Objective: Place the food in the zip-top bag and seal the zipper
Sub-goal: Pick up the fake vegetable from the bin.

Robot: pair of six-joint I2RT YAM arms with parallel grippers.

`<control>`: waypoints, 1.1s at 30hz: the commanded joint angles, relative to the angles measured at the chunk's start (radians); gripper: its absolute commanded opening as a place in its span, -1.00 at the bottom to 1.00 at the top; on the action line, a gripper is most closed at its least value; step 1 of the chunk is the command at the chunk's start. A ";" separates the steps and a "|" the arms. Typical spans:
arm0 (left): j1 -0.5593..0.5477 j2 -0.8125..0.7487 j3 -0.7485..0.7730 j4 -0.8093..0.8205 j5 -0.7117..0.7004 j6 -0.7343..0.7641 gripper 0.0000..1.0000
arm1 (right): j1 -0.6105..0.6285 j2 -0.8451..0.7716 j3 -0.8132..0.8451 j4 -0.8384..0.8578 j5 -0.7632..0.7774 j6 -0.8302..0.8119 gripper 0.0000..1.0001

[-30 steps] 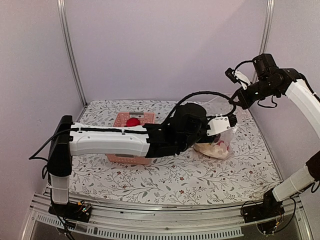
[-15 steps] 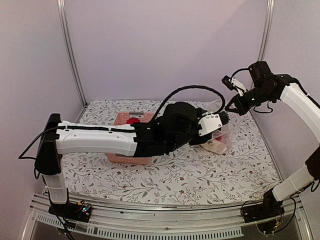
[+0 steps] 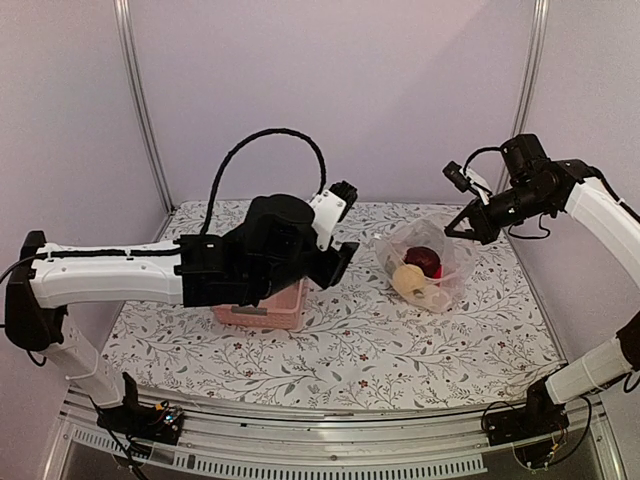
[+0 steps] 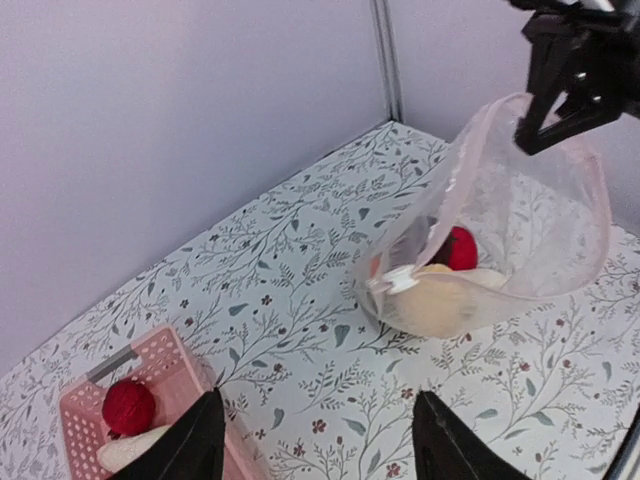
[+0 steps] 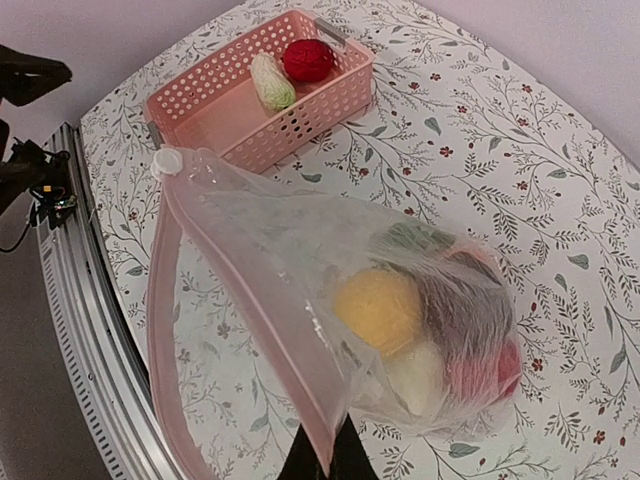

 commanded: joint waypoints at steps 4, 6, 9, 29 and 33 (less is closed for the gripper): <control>0.204 0.038 -0.056 -0.351 -0.043 -0.506 0.28 | 0.004 -0.009 -0.020 0.008 -0.045 -0.007 -1.00; 0.252 0.032 -0.089 -0.360 -0.039 -0.592 0.28 | 0.004 -0.010 -0.024 0.008 -0.045 -0.008 -1.00; 0.335 0.020 -0.137 -0.349 -0.001 -0.710 0.28 | 0.005 -0.013 -0.032 0.012 -0.046 -0.008 -1.00; 0.721 0.525 0.318 -0.443 0.297 -0.150 0.53 | 0.005 -0.033 -0.044 0.003 -0.035 -0.008 -1.00; 0.741 0.605 0.425 -0.505 0.254 -0.165 0.56 | 0.005 -0.044 -0.058 0.002 -0.024 -0.008 -1.00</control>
